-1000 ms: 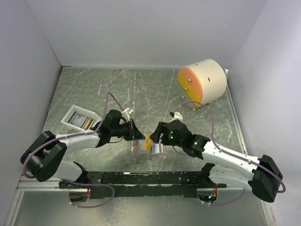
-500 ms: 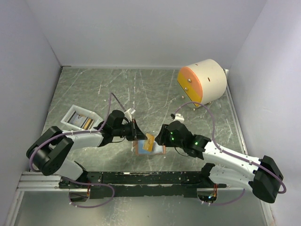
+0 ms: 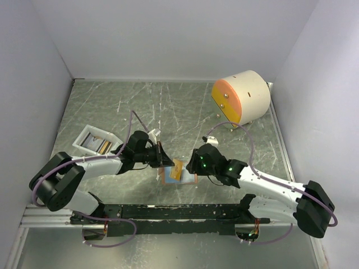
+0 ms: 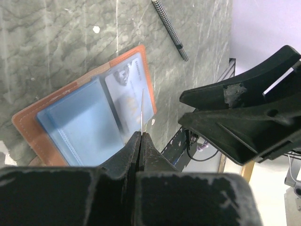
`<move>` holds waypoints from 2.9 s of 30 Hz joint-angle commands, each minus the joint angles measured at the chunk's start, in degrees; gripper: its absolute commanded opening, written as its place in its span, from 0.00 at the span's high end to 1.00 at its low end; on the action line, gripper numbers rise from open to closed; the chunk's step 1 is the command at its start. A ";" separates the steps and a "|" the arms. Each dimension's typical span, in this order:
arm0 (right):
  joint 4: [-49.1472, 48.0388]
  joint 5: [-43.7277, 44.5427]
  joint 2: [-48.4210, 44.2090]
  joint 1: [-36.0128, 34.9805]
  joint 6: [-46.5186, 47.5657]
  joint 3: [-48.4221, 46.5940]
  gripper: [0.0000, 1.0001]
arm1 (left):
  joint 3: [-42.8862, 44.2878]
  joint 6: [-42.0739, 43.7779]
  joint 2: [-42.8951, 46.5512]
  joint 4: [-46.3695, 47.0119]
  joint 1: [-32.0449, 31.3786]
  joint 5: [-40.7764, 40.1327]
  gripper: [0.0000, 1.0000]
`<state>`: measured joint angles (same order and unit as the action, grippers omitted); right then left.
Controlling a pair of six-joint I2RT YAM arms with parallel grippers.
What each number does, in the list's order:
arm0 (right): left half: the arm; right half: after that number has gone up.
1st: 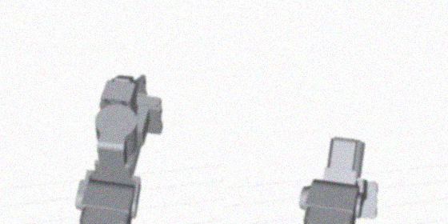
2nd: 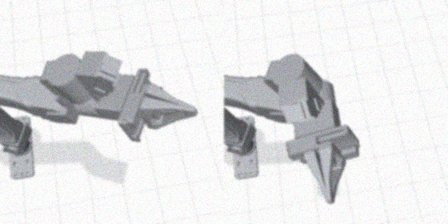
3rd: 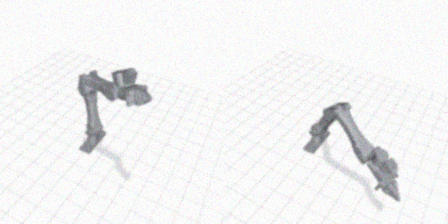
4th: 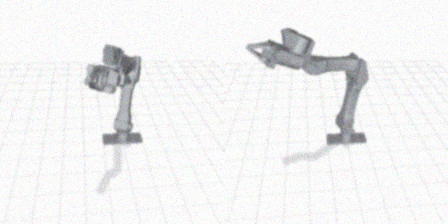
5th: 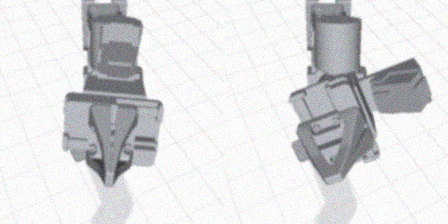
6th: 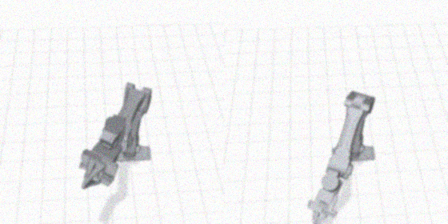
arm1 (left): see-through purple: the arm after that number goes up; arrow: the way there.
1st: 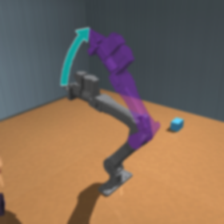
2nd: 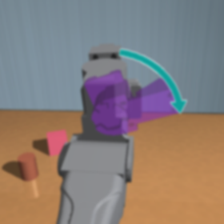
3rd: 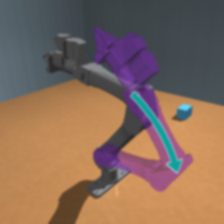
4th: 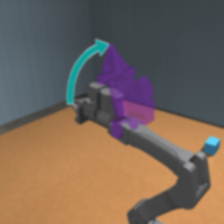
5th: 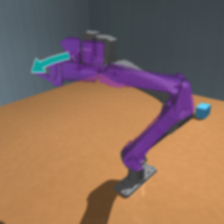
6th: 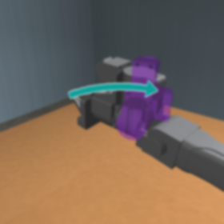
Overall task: Put the credit cards into the card holder
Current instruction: Turn over the card slot in the card holder, then insert the credit card into the card holder.
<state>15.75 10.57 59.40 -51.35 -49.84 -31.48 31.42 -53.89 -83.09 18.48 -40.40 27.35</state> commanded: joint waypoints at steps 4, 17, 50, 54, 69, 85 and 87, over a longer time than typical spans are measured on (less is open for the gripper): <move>-1.43 -1.12 5.62 3.76 2.04 -0.39 0.63 | -0.12 -0.89 1.49 -1.74 -0.45 -2.38 0.93; -3.73 -2.56 10.28 5.80 2.66 2.90 0.63 | -1.57 -4.57 -3.81 2.74 -0.42 -1.18 0.93; -9.71 -7.14 11.91 5.90 -1.20 8.35 0.70 | -4.26 -6.00 -7.16 7.62 -0.53 -5.60 0.93; -10.10 -7.19 11.87 5.86 -1.37 8.71 0.71 | -4.21 -5.13 -7.81 6.92 -0.55 -7.56 0.93; -10.46 -7.59 11.80 5.88 -1.44 9.21 0.72 | -4.39 -3.46 -8.75 7.34 -0.54 -10.52 0.93; -10.73 -7.79 12.08 5.85 -1.74 9.08 0.72 | -5.76 -3.71 -9.54 12.52 -0.98 -12.65 0.93; -10.74 -7.92 12.16 5.86 -1.75 9.02 0.72 | -5.81 -3.43 -9.29 12.27 -1.00 -13.16 0.93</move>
<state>2.74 3.81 70.76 -45.58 -51.42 -23.97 26.61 -58.50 -91.74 29.47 -40.82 18.04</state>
